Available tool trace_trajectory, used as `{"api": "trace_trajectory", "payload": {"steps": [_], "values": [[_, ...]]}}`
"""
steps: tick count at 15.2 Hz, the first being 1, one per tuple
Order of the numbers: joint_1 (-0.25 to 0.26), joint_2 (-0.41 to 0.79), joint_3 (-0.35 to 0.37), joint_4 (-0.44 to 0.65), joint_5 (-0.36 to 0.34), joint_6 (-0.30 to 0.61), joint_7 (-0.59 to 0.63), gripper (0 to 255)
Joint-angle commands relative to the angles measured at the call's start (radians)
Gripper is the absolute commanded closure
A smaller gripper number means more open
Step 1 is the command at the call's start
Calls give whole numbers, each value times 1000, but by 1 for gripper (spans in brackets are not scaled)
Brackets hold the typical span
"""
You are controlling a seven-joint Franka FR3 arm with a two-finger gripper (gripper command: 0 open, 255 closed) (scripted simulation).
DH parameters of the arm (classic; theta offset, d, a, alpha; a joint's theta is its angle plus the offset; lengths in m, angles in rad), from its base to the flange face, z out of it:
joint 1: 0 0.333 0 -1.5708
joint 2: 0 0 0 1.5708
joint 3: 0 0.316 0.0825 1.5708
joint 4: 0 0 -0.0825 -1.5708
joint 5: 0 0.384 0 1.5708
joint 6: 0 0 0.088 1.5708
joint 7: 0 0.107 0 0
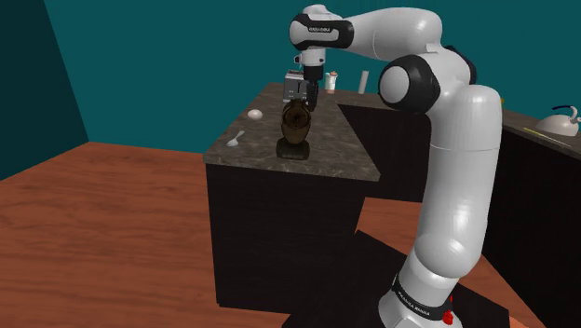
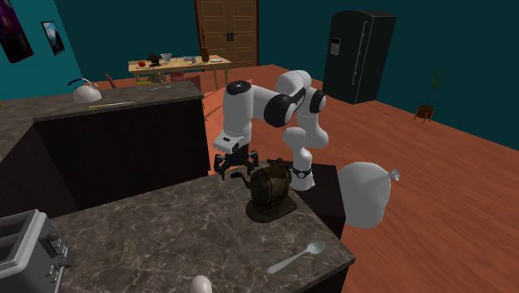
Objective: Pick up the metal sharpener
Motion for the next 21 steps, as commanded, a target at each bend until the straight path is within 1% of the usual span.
{"api": "trace_trajectory", "payload": {"steps": [1,10,16,21], "values": [[0,-4,0,-10,-1,7,0,255],[0,-3,0,-6,-1,4,0,255],[-15,38,-3,134,13,-96,-16,255],[-36,91,-5,283,31,-193,-31,255]]}}
